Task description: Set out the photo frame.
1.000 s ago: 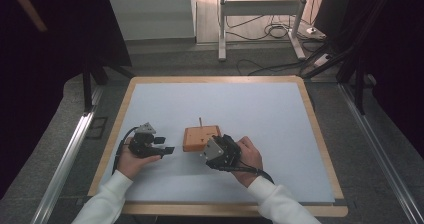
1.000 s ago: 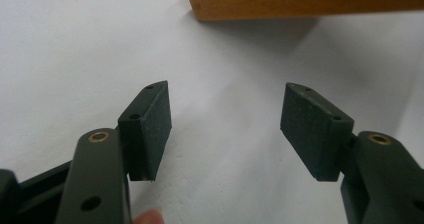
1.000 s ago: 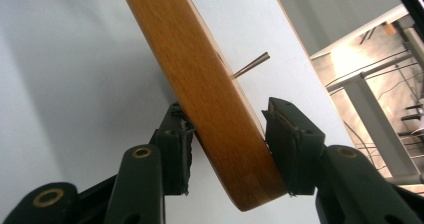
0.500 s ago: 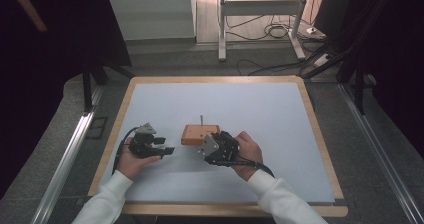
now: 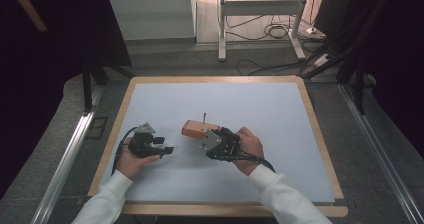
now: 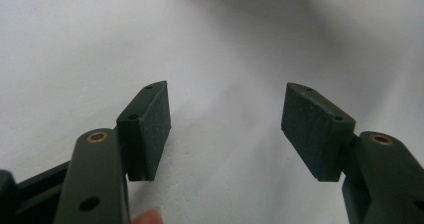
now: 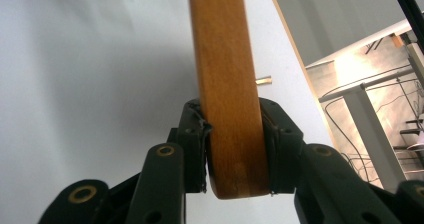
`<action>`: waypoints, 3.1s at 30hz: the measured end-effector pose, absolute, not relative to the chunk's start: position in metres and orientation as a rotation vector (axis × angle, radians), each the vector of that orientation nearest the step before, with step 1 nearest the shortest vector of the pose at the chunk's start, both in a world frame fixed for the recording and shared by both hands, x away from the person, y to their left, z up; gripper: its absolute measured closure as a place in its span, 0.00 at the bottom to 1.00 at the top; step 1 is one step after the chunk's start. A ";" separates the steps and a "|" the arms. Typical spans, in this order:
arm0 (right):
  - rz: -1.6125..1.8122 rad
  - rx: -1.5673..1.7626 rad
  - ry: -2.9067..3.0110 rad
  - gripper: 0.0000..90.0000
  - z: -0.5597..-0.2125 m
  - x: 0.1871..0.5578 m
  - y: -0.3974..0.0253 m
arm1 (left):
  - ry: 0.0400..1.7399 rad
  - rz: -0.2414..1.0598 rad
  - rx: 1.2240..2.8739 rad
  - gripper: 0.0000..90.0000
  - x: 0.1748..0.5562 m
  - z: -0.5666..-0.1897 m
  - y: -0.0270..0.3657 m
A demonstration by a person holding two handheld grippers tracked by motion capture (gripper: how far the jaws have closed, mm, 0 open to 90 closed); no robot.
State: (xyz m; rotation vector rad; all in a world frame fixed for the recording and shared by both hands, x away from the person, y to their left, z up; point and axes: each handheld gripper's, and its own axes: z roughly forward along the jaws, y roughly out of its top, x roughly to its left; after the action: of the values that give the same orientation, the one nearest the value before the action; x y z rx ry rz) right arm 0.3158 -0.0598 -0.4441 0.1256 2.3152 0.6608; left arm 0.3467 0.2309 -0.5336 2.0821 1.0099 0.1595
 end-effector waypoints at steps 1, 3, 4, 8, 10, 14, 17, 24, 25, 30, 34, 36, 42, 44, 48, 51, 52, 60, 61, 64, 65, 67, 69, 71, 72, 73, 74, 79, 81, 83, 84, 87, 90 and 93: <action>0.663 0.122 2.317 0.76 -0.442 0.316 -0.059 | 1.010 0.160 2.083 0.40 0.347 -0.534 0.231; 0.679 0.127 2.331 0.77 -0.434 0.318 -0.058 | 1.012 0.160 2.080 0.39 0.347 -0.534 0.231; 0.683 0.127 2.339 0.77 -0.431 0.318 -0.057 | 1.012 0.160 2.078 0.40 0.347 -0.534 0.232; 0.687 0.118 2.363 0.77 -0.424 0.319 -0.057 | 1.012 0.162 2.076 0.40 0.347 -0.534 0.232; 0.690 0.112 2.369 0.77 -0.423 0.319 -0.057 | 1.013 0.162 2.075 0.39 0.347 -0.534 0.232; 0.717 0.105 2.386 0.77 -0.417 0.317 -0.058 | 1.015 0.160 2.077 0.39 0.347 -0.534 0.232; 0.718 0.101 2.393 0.77 -0.416 0.314 -0.059 | 1.017 0.158 2.077 0.39 0.348 -0.535 0.232; 0.733 0.106 2.395 0.77 -0.415 0.314 -0.060 | 1.018 0.158 2.077 0.39 0.348 -0.535 0.233; 0.737 0.107 2.397 0.77 -0.414 0.314 -0.060 | 1.019 0.158 2.077 0.39 0.348 -0.535 0.233; 0.755 0.089 2.405 0.77 -0.409 0.310 -0.060 | 1.021 0.157 2.066 0.39 0.348 -0.535 0.233; 0.797 0.070 2.427 0.77 -0.401 0.301 -0.061 | 1.021 0.160 2.065 0.39 0.348 -0.534 0.233; 0.807 0.067 2.431 0.77 -0.400 0.299 -0.061 | 1.019 0.161 2.066 0.39 0.348 -0.534 0.233; 0.847 0.055 2.477 0.77 -0.394 0.293 -0.066 | 1.016 0.161 2.070 0.39 0.347 -0.534 0.232; 0.863 0.073 2.479 0.76 -0.395 0.297 -0.070 | 1.015 0.158 2.073 0.38 0.347 -0.534 0.232; 0.871 0.112 2.463 0.76 -0.396 0.304 -0.074 | 1.016 0.156 2.075 0.38 0.348 -0.535 0.232; 0.883 0.190 2.459 0.73 -0.397 0.317 -0.083 | 1.016 0.157 2.075 0.38 0.348 -0.535 0.232; 0.883 0.190 2.459 0.73 -0.397 0.317 -0.083 | 1.017 0.156 2.074 0.38 0.348 -0.535 0.232; 0.869 0.251 2.456 0.67 -0.399 0.333 -0.089 | 1.019 0.151 2.075 0.37 0.348 -0.536 0.230; 0.869 0.259 2.457 0.67 -0.399 0.335 -0.089 | 1.019 0.153 2.076 0.37 0.348 -0.535 0.231; 0.880 0.286 2.460 0.65 -0.400 0.342 -0.091 | 1.018 0.151 2.077 0.37 0.348 -0.535 0.231; 0.879 0.290 2.460 0.65 -0.400 0.343 -0.091 | 1.018 0.151 2.077 0.37 0.348 -0.535 0.231; 0.869 0.309 2.458 0.63 -0.400 0.348 -0.091 | 1.017 0.151 2.078 0.37 0.348 -0.535 0.231; 0.867 0.309 2.458 0.62 -0.400 0.350 -0.091 | 1.018 0.150 2.077 0.37 0.348 -0.535 0.231; 0.866 0.329 2.461 0.60 -0.401 0.355 -0.092 | 1.017 0.151 2.077 0.37 0.348 -0.535 0.231; 0.862 0.340 2.462 0.59 -0.401 0.358 -0.092 | 1.015 0.152 2.077 0.37 0.348 -0.535 0.231; 0.864 0.360 2.463 0.58 -0.402 0.361 -0.093 | 1.014 0.154 2.078 0.37 0.348 -0.535 0.231; 0.864 0.370 2.462 0.57 -0.403 0.364 -0.094 | 1.014 0.153 2.077 0.37 0.348 -0.535 0.231; 0.858 0.416 2.454 0.52 -0.406 0.374 -0.095 | 1.014 0.153 2.077 0.37 0.348 -0.535 0.231; 0.859 0.437 2.444 0.50 -0.408 0.377 -0.095 | 1.014 0.155 2.074 0.37 0.348 -0.535 0.231; 0.854 0.457 2.437 0.48 -0.410 0.380 -0.095 | 1.014 0.154 2.073 0.37 0.348 -0.535 0.231; 0.854 0.469 2.435 0.47 -0.411 0.382 -0.095 | 1.013 0.153 2.073 0.37 0.348 -0.535 0.232; 0.853 0.489 2.431 0.45 -0.413 0.385 -0.095 | 1.014 0.154 2.069 0.37 0.348 -0.534 0.232; 0.858 0.512 2.434 0.44 -0.414 0.391 -0.096 | 1.013 0.154 2.070 0.36 0.348 -0.534 0.232; 0.879 0.532 2.437 0.44 -0.415 0.394 -0.098 | 1.008 0.155 2.072 0.36 0.348 -0.534 0.231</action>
State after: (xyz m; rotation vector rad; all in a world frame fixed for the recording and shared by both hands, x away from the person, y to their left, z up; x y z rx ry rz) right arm 0.3937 -0.0975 -0.4150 0.5320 2.4369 0.8788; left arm 0.3482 0.2314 -0.5341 2.0724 1.0081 0.1551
